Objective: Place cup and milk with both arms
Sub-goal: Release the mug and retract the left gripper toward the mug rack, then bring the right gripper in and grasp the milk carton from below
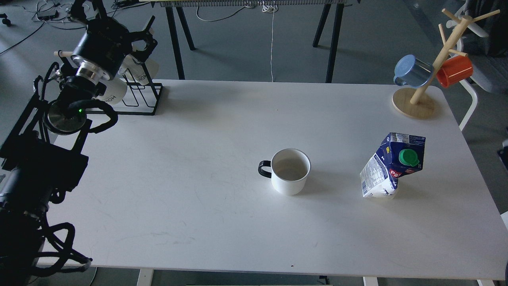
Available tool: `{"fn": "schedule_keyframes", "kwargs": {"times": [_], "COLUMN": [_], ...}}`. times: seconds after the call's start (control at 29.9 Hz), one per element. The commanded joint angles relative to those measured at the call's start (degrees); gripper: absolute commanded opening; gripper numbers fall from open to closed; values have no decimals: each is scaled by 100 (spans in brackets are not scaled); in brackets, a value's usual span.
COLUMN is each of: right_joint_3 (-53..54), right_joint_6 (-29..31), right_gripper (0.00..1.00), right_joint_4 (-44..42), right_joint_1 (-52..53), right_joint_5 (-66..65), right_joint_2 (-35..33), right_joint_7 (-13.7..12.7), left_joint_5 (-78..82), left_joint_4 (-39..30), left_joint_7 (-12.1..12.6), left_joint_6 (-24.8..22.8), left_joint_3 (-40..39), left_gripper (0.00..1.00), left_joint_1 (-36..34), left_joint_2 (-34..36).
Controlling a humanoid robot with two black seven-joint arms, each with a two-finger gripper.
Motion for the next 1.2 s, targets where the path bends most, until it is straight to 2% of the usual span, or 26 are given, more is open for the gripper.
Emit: {"fn": "schedule_keyframes", "kwargs": {"times": [0.0, 0.1, 0.23, 0.4, 0.64, 1.07, 1.17], "right_joint_3": [-55, -318, -591, -714, -1444, -1611, -1611], "right_joint_6": [0, 0, 0, 0, 0, 0, 0], "right_gripper": [99, 99, 99, 98, 97, 92, 87], "right_joint_4": [19, 237, 510, 608, 555, 80, 54], "right_joint_1": [-710, -1124, -1125, -853, -361, 712, 774], "right_joint_5": [41, -47, -389, -889, -1400, -1629, -1629], "right_joint_2": [268, 549, 900, 1445, 2175, 2755, 2879], "right_joint_7": [-27, -62, -36, -53, -53, -44, -53], "left_joint_5": [-6, 3, 3, 3, 12, 21, 21], "left_joint_4": [-3, 6, -3, -3, -3, -3, -3], "left_joint_7": [0, 0, 9, 9, 0, 9, 9], "left_joint_6": [2, 2, 2, 2, -25, -25, -25], "left_joint_3": [18, 35, 62, 70, 79, 79, 79], "left_gripper": [99, 99, 99, 100, 100, 100, 100], "left_joint_1": [3, 3, 12, 30, 82, 100, 126], "left_joint_2": [22, 31, 40, 136, 321, 391, 453]}}
